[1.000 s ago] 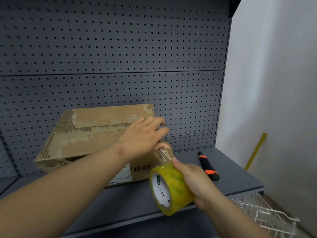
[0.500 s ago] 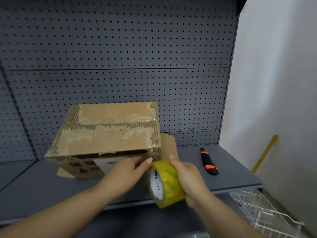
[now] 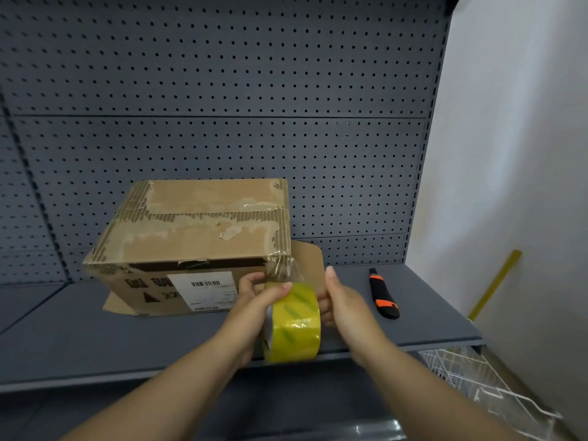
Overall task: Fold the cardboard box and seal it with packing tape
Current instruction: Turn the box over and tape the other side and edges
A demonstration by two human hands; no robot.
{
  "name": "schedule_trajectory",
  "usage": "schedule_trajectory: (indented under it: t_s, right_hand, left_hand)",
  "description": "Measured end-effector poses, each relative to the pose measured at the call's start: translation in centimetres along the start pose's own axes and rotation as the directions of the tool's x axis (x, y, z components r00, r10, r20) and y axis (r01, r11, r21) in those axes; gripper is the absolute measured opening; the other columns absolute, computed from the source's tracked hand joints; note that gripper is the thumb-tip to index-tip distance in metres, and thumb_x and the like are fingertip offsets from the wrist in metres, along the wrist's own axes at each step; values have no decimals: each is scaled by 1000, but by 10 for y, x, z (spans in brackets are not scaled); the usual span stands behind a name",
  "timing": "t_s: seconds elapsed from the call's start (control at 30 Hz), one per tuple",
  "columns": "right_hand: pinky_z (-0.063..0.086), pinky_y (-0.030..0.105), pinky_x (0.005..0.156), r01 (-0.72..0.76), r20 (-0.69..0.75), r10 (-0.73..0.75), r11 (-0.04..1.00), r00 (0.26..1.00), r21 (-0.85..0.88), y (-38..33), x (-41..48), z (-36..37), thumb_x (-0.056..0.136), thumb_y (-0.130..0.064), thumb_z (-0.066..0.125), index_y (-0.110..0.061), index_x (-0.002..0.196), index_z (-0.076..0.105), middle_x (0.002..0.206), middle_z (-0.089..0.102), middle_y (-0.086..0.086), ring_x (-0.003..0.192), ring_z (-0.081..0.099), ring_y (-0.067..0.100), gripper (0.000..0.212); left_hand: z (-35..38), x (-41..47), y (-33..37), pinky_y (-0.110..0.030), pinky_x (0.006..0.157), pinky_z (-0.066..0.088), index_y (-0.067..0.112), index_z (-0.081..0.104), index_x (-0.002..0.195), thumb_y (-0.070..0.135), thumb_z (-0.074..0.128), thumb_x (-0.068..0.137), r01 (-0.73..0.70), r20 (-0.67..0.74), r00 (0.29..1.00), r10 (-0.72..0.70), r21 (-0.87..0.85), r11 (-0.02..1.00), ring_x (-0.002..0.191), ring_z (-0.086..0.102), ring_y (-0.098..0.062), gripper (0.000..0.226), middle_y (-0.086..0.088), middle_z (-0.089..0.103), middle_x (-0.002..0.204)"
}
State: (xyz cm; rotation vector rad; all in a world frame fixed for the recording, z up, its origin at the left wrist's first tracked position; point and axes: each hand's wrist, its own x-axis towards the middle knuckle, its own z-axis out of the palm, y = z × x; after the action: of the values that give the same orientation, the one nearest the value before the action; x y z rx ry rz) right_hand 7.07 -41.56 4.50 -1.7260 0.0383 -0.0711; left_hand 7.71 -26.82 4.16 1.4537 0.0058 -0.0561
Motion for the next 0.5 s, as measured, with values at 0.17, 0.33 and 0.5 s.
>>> schedule_trajectory:
  t_s: [0.17,0.33,0.5]
  right_hand:
    - [41,42,95,-79,-277,-94,829,956,-553,36,75,-55,97,-31,42,-7,108,59,110,59,18,104,53,33,32]
    - [25,47,112,-332,-262,221,392,939,-858,87,119,-84,94,-49,33,-19,145,24,147,29,25,135,27,41,60]
    - [43,41,94,-274,-248,117,366,962,-889,97,118,-86,97,-24,34,-12,140,32,129,44,26,110,49,39,45]
  left_hand:
    - [2,10,-4,-33,69,48,24,51,105,20,66,59,-3,-18,1000,0,-149,989,91,58,-24,48,-7,57,111]
    - [-1,15,-7,-30,64,49,19,65,95,16,61,60,-9,44,999,16,-147,989,77,61,-25,35,-7,65,89]
    - [-3,19,-10,-27,64,48,15,65,86,12,57,83,-80,-9,997,80,-62,995,78,60,-19,9,-2,63,81]
